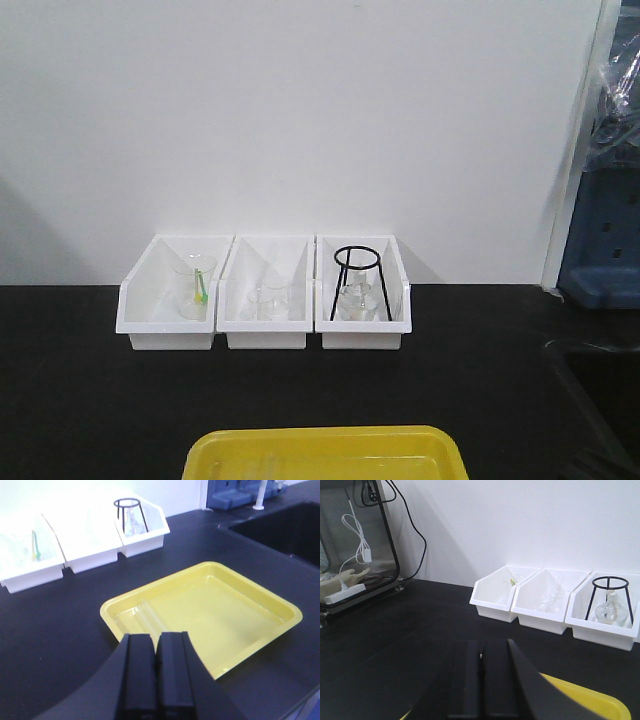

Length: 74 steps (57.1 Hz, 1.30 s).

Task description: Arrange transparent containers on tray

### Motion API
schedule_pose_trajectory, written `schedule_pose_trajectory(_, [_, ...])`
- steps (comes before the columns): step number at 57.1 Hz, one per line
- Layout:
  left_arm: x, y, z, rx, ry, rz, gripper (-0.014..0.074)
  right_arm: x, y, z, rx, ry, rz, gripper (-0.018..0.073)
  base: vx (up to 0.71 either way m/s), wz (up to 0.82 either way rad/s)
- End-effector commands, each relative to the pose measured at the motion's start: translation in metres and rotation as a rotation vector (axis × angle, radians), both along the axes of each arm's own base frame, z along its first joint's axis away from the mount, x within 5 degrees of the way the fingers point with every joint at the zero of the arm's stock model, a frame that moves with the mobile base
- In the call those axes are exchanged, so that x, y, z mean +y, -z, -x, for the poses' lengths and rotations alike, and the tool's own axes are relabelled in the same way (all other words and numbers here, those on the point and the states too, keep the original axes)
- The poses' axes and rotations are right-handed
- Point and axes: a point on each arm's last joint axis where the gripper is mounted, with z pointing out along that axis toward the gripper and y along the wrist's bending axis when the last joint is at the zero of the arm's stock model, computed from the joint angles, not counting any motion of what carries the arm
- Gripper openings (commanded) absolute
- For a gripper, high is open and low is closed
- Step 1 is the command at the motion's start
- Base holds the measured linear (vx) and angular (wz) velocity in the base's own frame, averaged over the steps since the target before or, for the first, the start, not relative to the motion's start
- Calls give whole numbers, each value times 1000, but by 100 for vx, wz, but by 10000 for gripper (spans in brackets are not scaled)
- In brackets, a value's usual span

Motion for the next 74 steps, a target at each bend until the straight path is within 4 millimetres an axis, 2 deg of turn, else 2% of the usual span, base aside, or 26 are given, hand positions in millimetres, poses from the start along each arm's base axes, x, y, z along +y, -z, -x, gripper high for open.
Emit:
schedule_pose_trajectory(1, [1,-14,-1,-78,-14,59,-3,-2,-9,-2,-45,31,17,-13,0,0])
schedule_pose_trajectory(28, [1,-13,-2,-79,-18,47,-3,-2,-10,-2,-46,31,17,-11,0,0])
schedule_pose_trajectory(37, [11,-7,-6,-196,-105,-82,-3,-2,-10,-2,-46,31,17,-11,0,0])
schedule_pose_trajectory(40, [13,3,-8,-245,-133,-100,-3,-3,-10,-2,-46,35,17,-11,0,0])
schedule_pose_trajectory(46, [16,34,-13,-312,-205,-111,-3,-3,-10,-2,-46,34,17,-11,0,0])
schedule_pose_trajectory(49, [18,61,-16,-309,-255,-116,-3,-3,-10,-2,-46,34,17,-11,0,0])
schedule_pose_trajectory(59, [24,127,-25,-222,-386,-83,-3,-2,-10,-2,-45,32,17,-11,0,0])
schedule_pose_trajectory(63, [24,131,-24,-168,-387,-134,-3,-2,-10,-2,-45,32,17,-11,0,1])
schedule_pose_trajectory(74, [25,131,-24,-179,-389,-177,-3,-2,-9,-2,-44,29,18,-11,0,0])
